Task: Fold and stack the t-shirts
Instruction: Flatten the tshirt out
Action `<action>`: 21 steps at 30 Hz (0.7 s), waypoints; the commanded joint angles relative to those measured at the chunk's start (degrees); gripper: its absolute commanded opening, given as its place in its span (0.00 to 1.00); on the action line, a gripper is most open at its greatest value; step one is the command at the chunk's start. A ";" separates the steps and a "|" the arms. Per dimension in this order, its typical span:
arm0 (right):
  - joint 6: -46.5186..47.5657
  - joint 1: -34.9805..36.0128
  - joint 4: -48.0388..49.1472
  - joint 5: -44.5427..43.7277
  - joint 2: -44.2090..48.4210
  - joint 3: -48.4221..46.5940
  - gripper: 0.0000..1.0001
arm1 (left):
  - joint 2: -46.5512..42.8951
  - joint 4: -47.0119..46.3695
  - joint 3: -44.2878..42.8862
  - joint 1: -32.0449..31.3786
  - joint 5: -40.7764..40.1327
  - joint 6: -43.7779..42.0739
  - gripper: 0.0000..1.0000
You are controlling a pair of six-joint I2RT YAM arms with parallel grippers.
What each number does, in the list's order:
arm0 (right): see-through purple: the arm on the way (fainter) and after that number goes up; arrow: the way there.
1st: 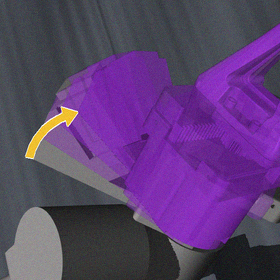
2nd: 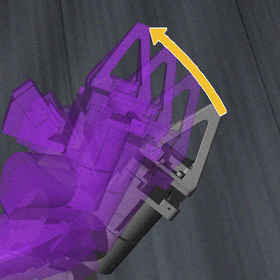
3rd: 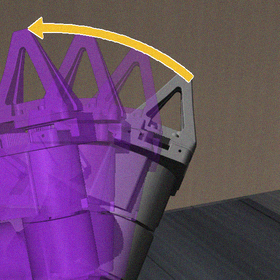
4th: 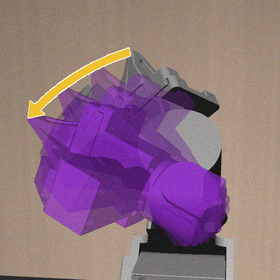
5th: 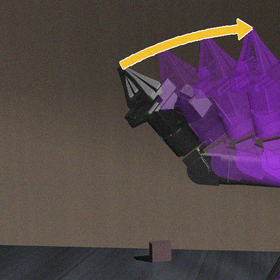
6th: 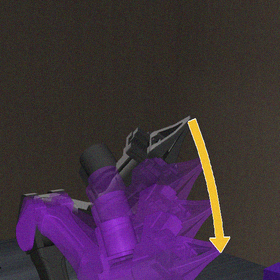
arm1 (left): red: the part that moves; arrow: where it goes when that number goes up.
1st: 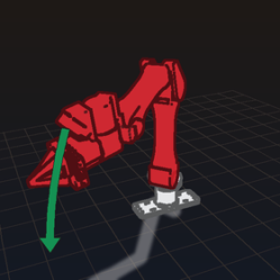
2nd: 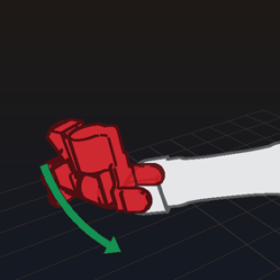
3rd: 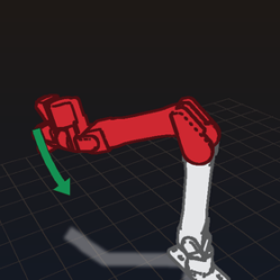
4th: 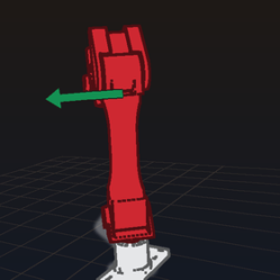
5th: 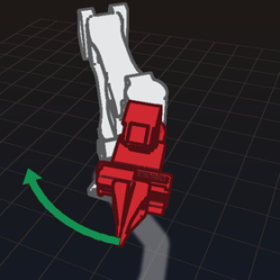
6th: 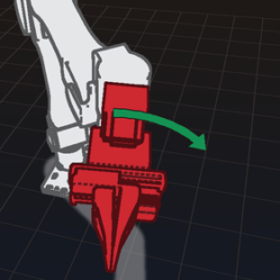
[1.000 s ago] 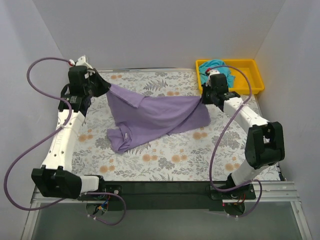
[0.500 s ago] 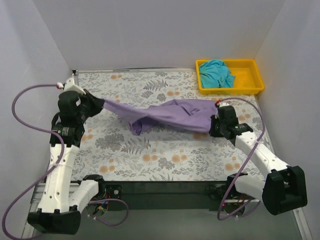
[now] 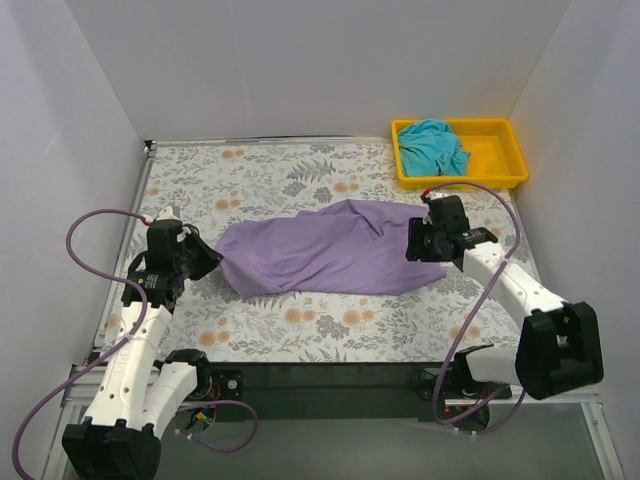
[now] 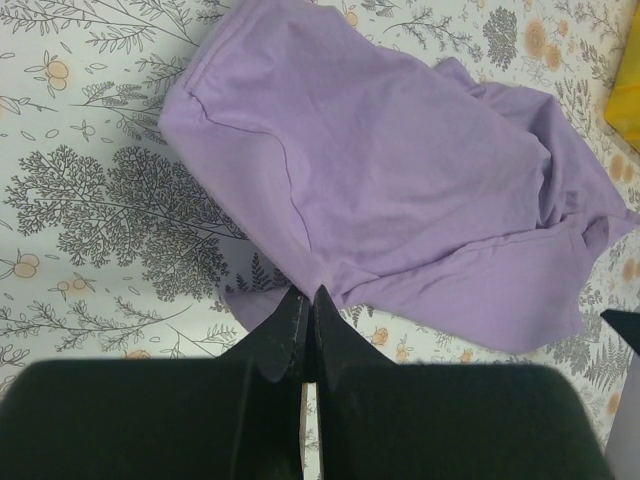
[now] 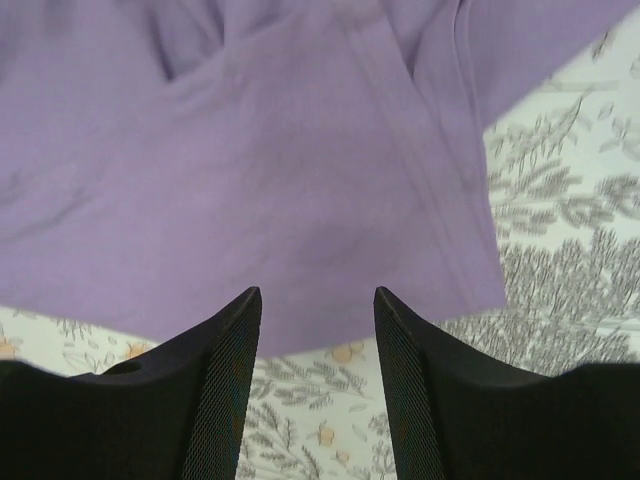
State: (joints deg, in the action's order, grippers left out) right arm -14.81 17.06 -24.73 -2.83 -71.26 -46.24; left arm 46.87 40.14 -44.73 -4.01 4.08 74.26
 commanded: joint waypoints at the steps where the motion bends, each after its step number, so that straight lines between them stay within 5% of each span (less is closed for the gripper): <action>1: 3.91 -0.01 5.13 -2.43 -6.50 -7.27 0.48 | 0.50 -1.12 -2.55 -0.47 -0.21 -0.34 0.00; 12: 4.26 -1.15 9.61 -6.22 -27.94 -21.52 0.46 | 3.31 -2.52 -4.40 -0.56 1.37 -0.52 0.00; 21: 2.59 -1.59 10.23 -8.07 -36.74 -26.44 0.44 | 4.02 -2.52 -4.93 -0.56 1.02 -0.43 0.00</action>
State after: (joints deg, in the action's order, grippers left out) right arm -11.77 15.75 -16.29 -9.15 -106.43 -69.76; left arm 51.20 38.11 -47.53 -4.36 4.91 74.15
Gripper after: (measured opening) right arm 0.445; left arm 0.020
